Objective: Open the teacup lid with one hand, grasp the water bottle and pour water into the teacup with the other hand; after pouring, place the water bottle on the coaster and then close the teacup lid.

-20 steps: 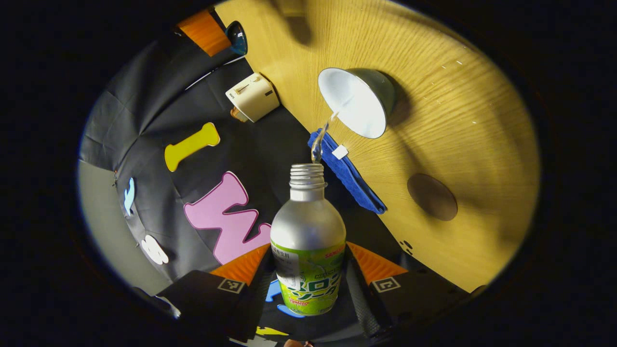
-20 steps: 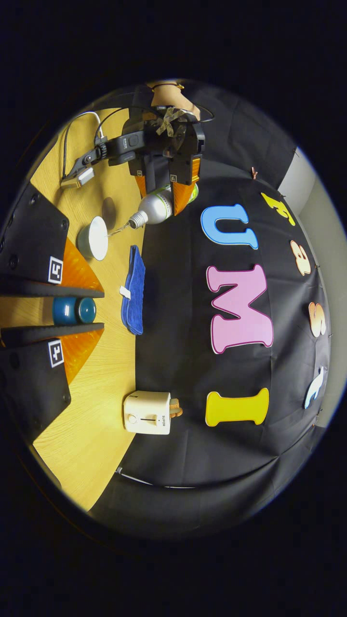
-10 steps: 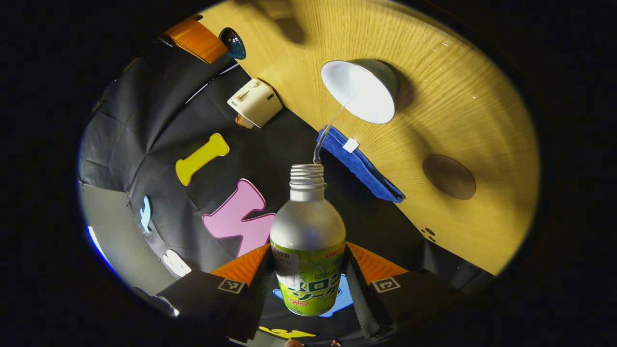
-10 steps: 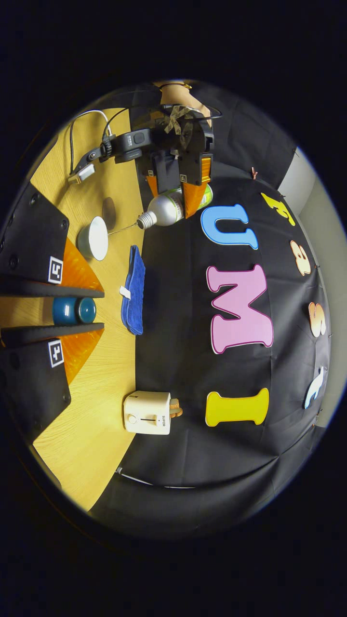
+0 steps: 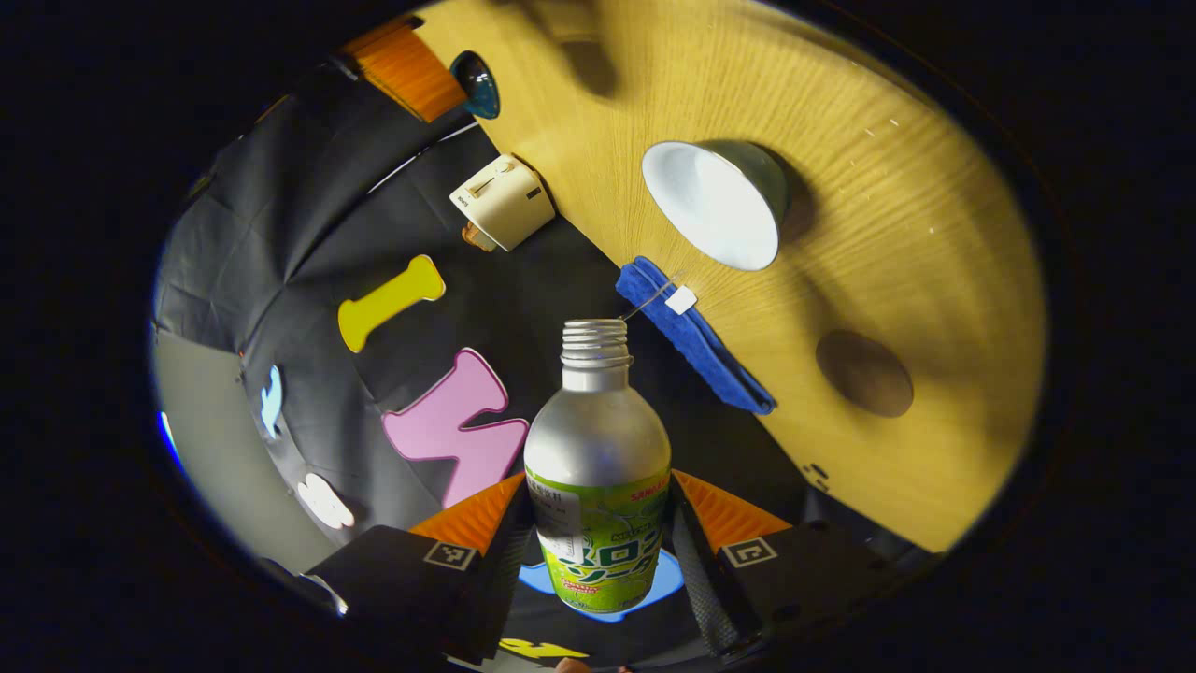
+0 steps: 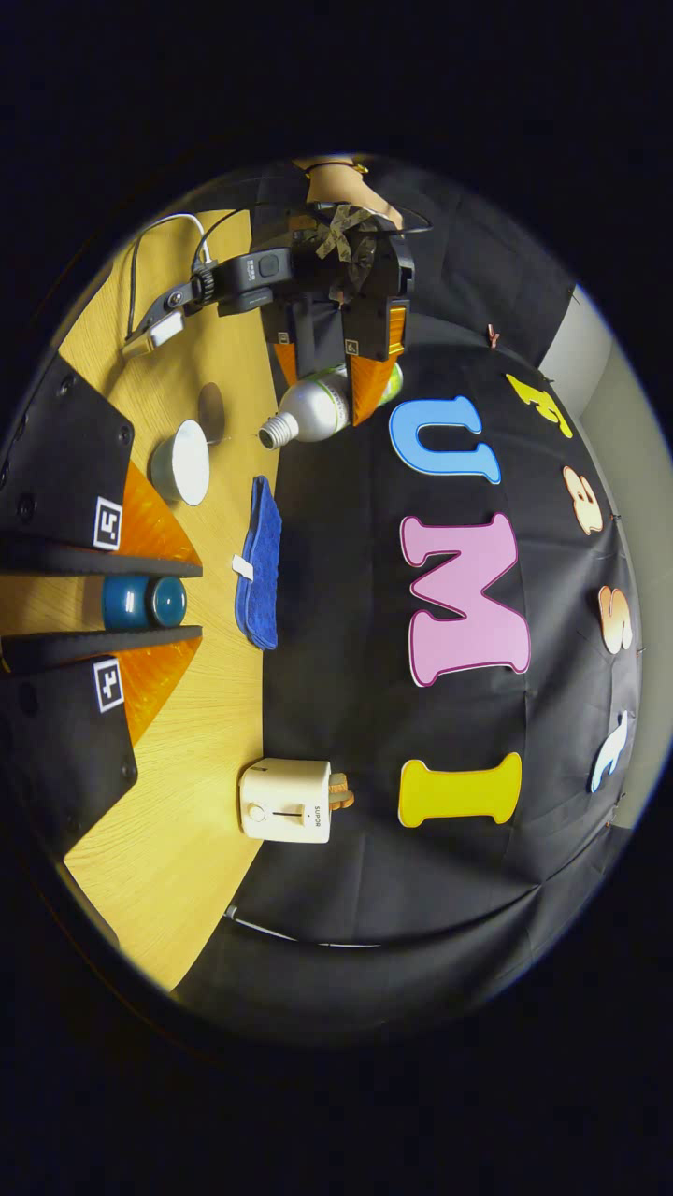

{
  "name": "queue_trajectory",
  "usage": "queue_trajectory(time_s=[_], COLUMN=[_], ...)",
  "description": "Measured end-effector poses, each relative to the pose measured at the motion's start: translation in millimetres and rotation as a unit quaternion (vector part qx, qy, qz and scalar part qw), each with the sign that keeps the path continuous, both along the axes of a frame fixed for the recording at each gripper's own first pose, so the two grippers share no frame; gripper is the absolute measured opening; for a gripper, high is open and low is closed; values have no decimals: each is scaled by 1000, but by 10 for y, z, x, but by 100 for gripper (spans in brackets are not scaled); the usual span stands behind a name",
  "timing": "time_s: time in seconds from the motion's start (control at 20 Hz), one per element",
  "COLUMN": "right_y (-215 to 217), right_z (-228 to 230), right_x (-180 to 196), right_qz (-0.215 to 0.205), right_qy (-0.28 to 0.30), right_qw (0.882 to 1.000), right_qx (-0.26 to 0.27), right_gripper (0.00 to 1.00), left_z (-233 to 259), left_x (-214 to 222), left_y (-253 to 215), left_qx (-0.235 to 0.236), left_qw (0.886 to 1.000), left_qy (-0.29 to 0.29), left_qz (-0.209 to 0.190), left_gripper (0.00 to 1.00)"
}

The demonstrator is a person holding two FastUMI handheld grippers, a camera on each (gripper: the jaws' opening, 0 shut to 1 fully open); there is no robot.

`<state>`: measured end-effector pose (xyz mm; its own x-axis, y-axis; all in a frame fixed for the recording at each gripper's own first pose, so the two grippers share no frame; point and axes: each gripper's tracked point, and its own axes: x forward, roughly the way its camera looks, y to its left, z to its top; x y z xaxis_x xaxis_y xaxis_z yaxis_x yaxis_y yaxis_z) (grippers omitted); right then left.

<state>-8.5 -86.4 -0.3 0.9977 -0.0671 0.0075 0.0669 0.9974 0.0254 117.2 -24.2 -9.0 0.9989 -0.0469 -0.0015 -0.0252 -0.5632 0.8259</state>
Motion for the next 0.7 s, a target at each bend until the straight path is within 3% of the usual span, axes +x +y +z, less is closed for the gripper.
queue_trajectory(time_s=[0.1, 0.2, 0.35, 0.5, 0.7], right_y=[-1, -4, -2, -2, 3], right_z=[-3, -2, -5, -5, -1], right_x=[1, 1, 2, 6, 0], right_qz=[0, 0, 0, 0, 0], right_qy=[0, 0, 0, 0, 0], right_qw=[1000, 1000, 1000, 1000, 1000], right_qx=[0, 0, 0, 0, 0], right_gripper=[28, 27, 28, 28, 28], left_z=[-201, -364, -545, -572, -392], left_x=[-3, -21, -103, -135, -208], left_y=[36, 7, -87, -304, -414], left_qx=[-95, -187, -325, -464, -632], left_qw=[995, 980, 940, 874, 756], left_qy=[40, 68, 105, 141, 164], left_qz=[9, 11, 9, -14, -44], left_gripper=[80, 80, 80, 80, 79])
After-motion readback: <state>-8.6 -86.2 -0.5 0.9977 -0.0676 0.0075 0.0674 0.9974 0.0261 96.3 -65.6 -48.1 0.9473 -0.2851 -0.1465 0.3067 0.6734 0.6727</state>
